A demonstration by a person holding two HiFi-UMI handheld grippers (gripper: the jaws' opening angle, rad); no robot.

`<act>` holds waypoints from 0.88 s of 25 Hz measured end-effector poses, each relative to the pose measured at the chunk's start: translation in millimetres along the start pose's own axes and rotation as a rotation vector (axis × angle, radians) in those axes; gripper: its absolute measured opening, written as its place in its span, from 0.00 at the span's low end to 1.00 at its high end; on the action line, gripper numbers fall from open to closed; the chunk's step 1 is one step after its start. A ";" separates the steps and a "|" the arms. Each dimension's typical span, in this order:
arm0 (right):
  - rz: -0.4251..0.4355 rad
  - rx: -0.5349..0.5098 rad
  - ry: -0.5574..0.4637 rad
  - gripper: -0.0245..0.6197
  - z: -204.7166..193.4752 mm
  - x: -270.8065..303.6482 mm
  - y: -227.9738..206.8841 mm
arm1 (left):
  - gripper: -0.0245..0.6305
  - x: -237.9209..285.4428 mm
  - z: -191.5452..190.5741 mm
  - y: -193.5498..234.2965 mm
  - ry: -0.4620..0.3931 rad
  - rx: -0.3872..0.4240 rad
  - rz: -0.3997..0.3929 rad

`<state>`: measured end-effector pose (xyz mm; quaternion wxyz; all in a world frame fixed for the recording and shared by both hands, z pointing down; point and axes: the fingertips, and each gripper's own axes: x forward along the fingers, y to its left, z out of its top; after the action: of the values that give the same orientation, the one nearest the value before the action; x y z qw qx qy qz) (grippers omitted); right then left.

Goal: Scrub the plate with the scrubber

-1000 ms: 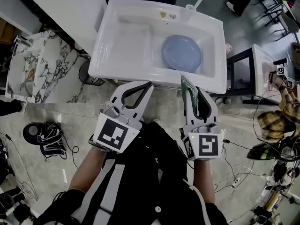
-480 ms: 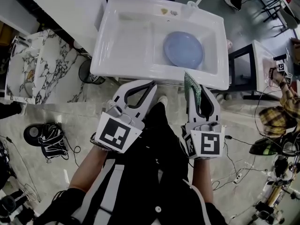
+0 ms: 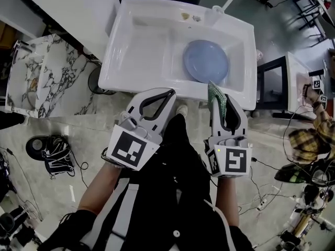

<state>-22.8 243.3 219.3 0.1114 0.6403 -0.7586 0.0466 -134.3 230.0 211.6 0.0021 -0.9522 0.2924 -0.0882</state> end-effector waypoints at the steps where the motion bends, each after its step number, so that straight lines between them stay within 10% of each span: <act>1: 0.007 -0.003 0.000 0.18 0.4 4.5 -3.9 | 0.03 5.1 1.1 2.0 0.000 0.000 0.005; 22: 0.143 0.008 0.062 0.18 -6.6 115.8 -102.2 | 0.03 132.9 1.1 54.3 0.073 -0.048 0.126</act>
<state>60.3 115.5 244.9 0.1284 0.5834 -0.7983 0.0773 -56.2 110.9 229.7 -0.0259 -0.9279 0.3535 -0.1152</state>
